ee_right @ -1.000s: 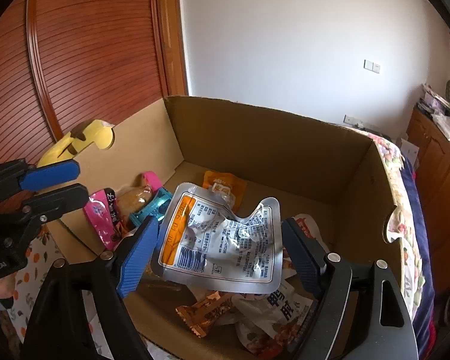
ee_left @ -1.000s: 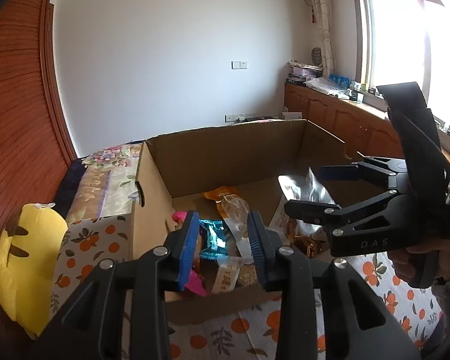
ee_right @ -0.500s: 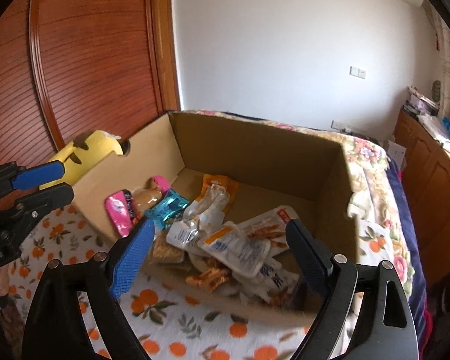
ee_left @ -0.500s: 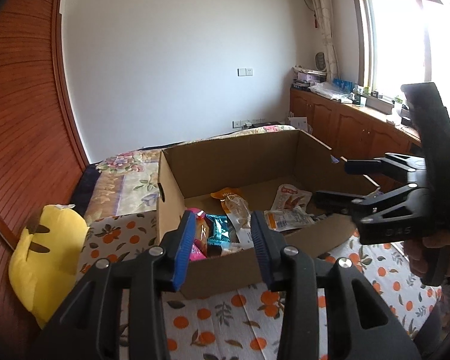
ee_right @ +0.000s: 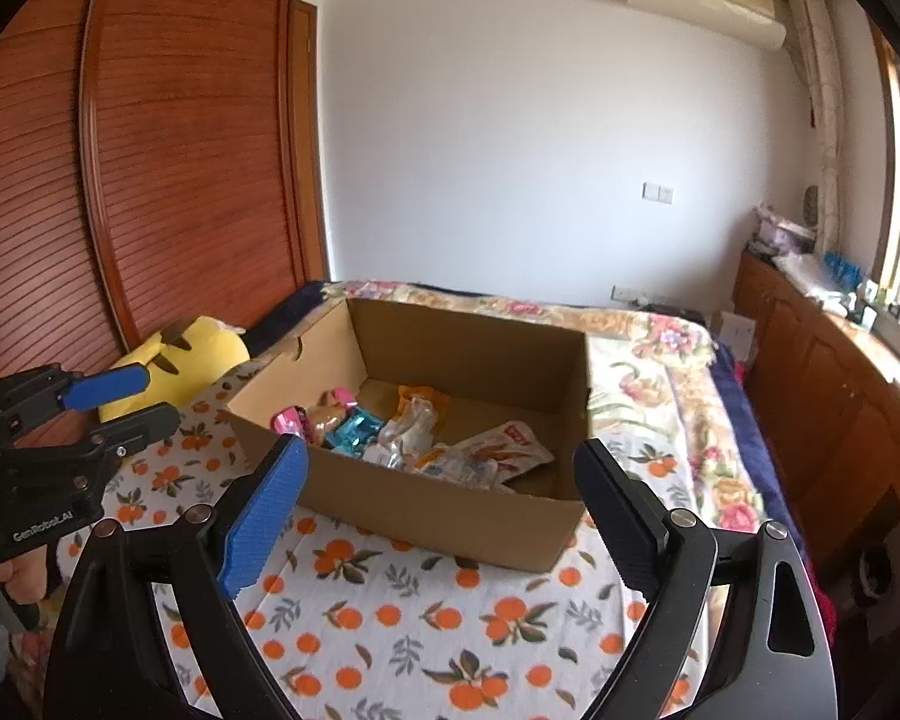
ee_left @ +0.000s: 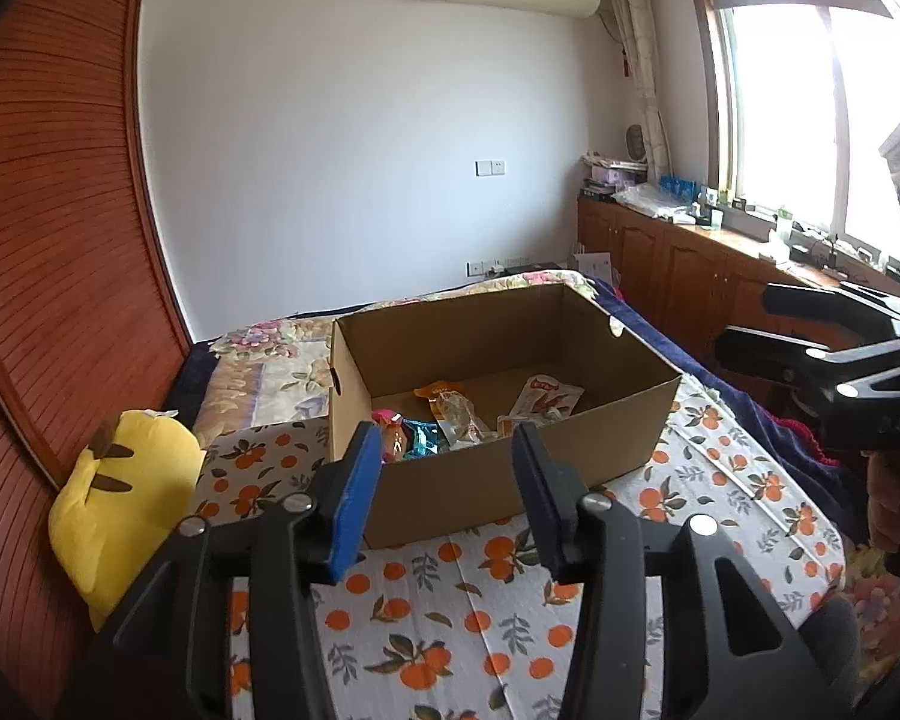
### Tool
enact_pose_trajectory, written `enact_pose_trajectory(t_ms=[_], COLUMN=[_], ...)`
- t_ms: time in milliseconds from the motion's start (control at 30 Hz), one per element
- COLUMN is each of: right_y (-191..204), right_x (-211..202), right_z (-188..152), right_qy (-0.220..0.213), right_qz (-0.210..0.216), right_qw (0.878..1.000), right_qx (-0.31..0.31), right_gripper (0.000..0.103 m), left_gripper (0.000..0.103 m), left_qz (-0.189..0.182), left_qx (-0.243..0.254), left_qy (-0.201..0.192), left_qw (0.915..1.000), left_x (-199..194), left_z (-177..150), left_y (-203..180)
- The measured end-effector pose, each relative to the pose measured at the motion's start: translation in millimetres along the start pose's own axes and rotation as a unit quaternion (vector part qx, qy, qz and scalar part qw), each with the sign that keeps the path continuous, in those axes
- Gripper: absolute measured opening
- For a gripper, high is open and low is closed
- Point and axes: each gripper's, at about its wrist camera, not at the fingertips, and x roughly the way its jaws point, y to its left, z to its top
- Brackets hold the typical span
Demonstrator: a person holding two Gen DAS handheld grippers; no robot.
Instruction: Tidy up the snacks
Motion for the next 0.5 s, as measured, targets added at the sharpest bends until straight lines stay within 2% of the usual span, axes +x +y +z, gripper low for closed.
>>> enact_pose_trajectory(t_ms=[167, 233, 367, 500], right_y=[0, 0, 0, 2], right_x=[-33, -43, -63, -78], right_z=[-7, -10, -18, -24], right_qy=[-0.015, -0.020, -0.031, -0.033], right_qz=[-0.014, -0.017, -0.018, -0.023], right_qw=[1.000, 1.000, 0.999, 0.999], right_qx=[0.009, 0.014, 0.029, 0.034], right_gripper=[0.094, 0.099, 0.103, 0.103], left_gripper=[0.049, 0.051, 0.068, 0.069], left_qz=[0.004, 0.007, 0.015, 0.017], left_qx=[-0.005, -0.006, -0.007, -0.010], left_qy=[-0.005, -0.010, -0.018, -0.022], left_qw=[1.0000, 0.9999, 0.9997, 0.9996], left_x=[-23, -33, -53, -74], left_z=[-5, -8, -14, -18], left_y=[-8, -11, -16, -17])
